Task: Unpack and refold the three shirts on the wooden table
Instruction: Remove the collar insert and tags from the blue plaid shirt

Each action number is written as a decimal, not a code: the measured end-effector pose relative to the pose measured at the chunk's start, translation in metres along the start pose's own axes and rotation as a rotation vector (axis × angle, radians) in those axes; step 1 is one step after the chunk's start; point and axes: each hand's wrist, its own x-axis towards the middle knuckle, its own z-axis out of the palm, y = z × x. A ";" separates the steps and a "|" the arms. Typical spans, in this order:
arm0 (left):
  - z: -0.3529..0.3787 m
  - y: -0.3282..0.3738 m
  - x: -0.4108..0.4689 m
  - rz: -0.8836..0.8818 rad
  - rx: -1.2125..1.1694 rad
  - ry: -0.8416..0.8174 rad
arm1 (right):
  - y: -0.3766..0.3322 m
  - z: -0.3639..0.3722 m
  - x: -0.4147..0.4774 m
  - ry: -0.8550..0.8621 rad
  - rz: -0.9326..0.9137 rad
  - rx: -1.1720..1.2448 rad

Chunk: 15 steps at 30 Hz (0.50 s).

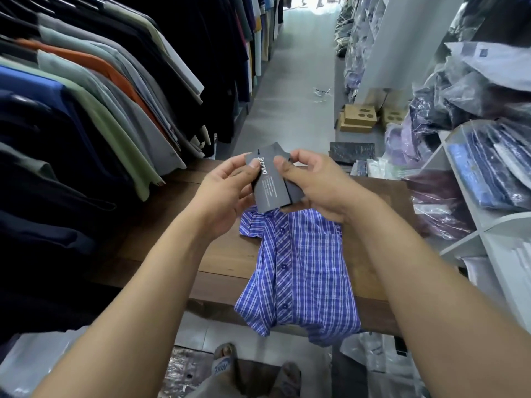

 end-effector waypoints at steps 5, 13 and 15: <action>-0.019 0.006 0.000 -0.037 0.081 0.032 | 0.010 0.014 0.001 0.037 0.003 0.074; -0.042 0.022 -0.001 -0.324 -0.019 -0.073 | 0.009 0.042 0.007 0.041 0.086 0.140; -0.050 0.031 -0.003 -0.387 -0.085 -0.201 | 0.006 0.048 0.009 0.073 0.089 0.138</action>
